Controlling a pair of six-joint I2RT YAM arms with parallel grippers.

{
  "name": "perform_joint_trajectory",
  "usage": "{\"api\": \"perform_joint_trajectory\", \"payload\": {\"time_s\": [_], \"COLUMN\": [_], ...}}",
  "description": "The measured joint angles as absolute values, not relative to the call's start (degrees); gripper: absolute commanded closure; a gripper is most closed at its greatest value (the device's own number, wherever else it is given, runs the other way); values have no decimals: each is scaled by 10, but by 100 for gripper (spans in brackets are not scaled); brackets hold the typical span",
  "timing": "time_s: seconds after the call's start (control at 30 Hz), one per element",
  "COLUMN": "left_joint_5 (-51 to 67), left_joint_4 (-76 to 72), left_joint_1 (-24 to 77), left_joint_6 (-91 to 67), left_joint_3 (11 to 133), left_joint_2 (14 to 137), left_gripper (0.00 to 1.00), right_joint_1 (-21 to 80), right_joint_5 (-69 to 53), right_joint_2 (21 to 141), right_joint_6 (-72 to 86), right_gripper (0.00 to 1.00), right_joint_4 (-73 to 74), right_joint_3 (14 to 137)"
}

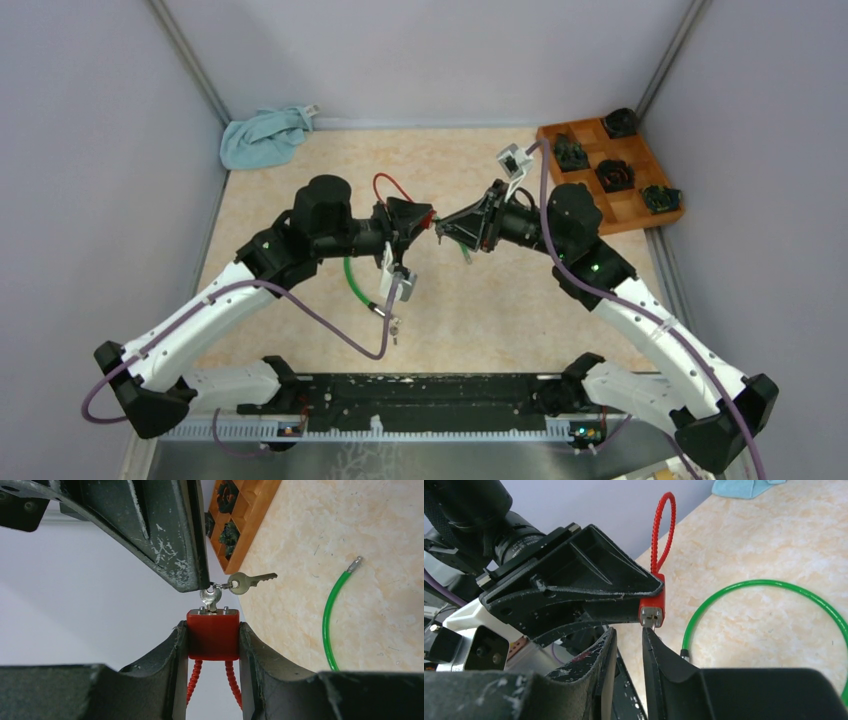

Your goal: Unlock with the key

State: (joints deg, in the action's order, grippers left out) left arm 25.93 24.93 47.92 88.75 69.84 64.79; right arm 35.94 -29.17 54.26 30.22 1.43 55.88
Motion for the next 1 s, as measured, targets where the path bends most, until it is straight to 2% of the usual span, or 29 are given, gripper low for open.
{"api": "perform_joint_trajectory", "payload": {"time_s": [0.1, 0.23, 0.47, 0.7, 1.0], "left_joint_5": [259, 259, 260, 260, 260], "left_joint_4": [249, 249, 249, 249, 249], "left_joint_1": [479, 479, 479, 479, 479], "left_joint_6": [888, 890, 894, 894, 894], "left_joint_3": [698, 698, 698, 698, 698], "left_joint_2": [648, 648, 648, 648, 648], "left_gripper": [100, 100, 100, 100, 100], "right_joint_1": [359, 359, 356, 353, 351], "right_joint_5": [-298, -300, -298, -302, -316], "right_joint_2": [543, 543, 543, 547, 562], "right_joint_6": [299, 295, 283, 287, 296], "right_gripper": [83, 82, 96, 100, 100], "right_joint_4": [27, 36, 48, 37, 12], "right_joint_3": [559, 559, 559, 559, 559]}}
